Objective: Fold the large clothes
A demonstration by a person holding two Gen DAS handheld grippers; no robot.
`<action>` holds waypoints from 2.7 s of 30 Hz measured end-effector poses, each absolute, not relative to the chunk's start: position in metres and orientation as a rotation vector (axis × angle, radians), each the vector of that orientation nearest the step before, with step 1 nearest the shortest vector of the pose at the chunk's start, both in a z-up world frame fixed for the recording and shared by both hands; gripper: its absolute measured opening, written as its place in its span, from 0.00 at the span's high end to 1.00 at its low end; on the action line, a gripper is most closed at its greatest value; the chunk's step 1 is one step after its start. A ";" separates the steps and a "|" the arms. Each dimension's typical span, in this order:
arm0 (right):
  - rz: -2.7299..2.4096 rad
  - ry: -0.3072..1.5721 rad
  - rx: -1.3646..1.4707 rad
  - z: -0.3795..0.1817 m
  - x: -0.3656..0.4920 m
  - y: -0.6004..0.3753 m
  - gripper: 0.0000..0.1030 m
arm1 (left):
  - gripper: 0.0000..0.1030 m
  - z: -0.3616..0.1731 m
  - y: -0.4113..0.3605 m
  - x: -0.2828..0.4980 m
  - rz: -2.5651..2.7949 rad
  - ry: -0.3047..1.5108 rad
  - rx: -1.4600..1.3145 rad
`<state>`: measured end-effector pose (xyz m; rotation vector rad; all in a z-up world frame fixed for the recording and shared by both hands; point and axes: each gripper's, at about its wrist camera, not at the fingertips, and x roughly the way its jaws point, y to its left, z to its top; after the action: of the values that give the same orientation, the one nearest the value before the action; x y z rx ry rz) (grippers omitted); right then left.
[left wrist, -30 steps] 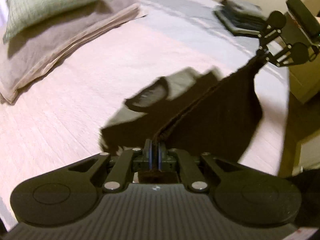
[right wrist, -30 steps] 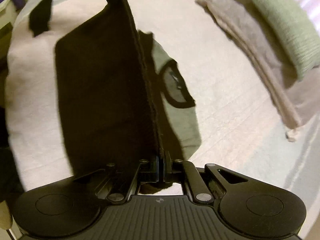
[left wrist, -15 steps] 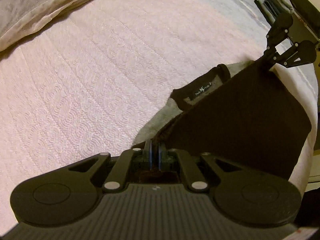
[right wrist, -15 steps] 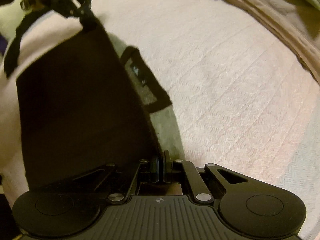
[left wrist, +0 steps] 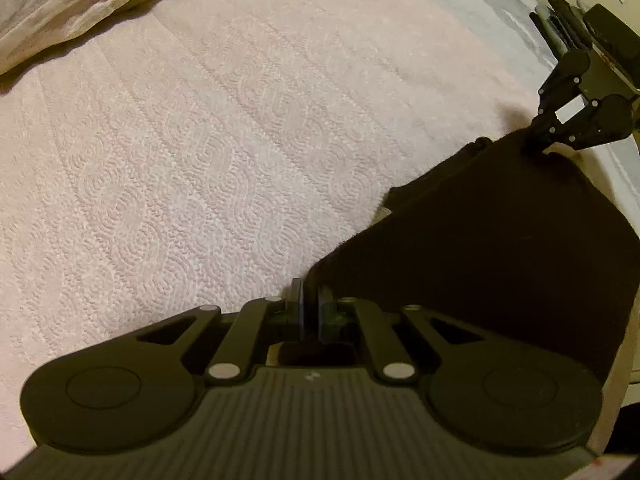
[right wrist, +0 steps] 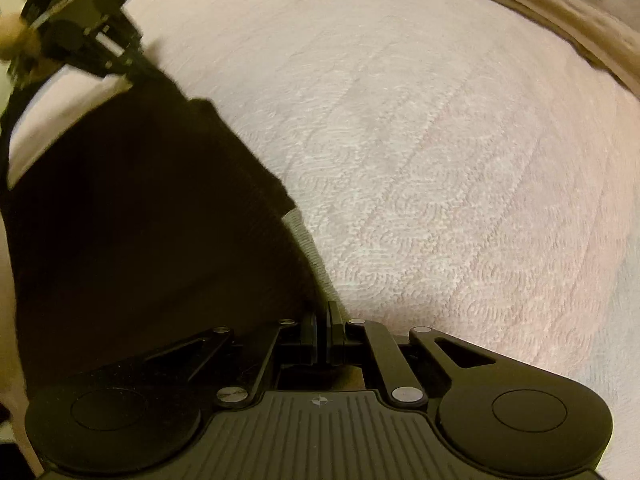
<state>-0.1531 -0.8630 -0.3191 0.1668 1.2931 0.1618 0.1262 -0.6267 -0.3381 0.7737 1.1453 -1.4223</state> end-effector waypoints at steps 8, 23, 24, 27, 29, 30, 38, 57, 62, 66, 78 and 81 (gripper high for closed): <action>0.116 1.295 0.187 -0.313 -0.159 -0.874 1.00 | 0.96 -0.332 -0.624 0.125 -1.439 1.136 0.736; 0.062 1.284 0.247 -0.332 -0.178 -0.885 1.00 | 0.94 -0.350 -0.632 0.126 -1.410 1.135 0.714; 0.060 1.271 0.261 -0.335 -0.180 -0.887 0.99 | 0.93 -0.352 -0.633 0.127 -1.405 1.139 0.716; 0.004 1.236 0.283 -0.326 -0.185 -0.899 0.62 | 0.83 -0.354 -0.635 0.128 -1.385 1.142 0.720; -0.073 1.207 0.254 -0.308 -0.197 -0.899 0.56 | 0.72 -0.347 -0.633 0.130 -1.366 1.112 0.733; -0.122 1.191 0.243 -0.298 -0.205 -0.899 0.56 | 0.70 -0.342 -0.631 0.132 -1.351 1.096 0.736; -0.180 0.949 0.453 -0.219 -0.284 -0.832 0.56 | 0.74 -0.279 -0.580 0.116 -1.257 0.984 0.680; -0.337 0.915 0.533 -0.226 -0.386 -0.734 0.66 | 0.80 -0.318 -0.485 0.046 -1.346 1.019 0.669; -0.290 0.823 0.572 -0.220 -0.371 -0.678 0.66 | 0.80 -0.278 -0.459 0.018 -1.451 0.996 0.597; -0.376 0.879 0.627 -0.265 -0.380 -0.676 0.66 | 0.80 -0.296 -0.455 -0.016 -1.520 1.032 0.644; -0.433 0.949 0.533 -0.263 -0.410 -0.665 0.65 | 0.80 -0.318 -0.451 -0.021 -1.467 1.049 0.723; -0.430 0.973 0.408 -0.244 -0.394 -0.638 0.58 | 0.79 -0.302 -0.447 -0.021 -1.442 1.031 0.738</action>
<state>-0.3942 -0.6377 -0.2445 0.4082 0.9727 -0.4300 -0.0206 -0.4473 -0.3025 0.7378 1.0310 -1.4419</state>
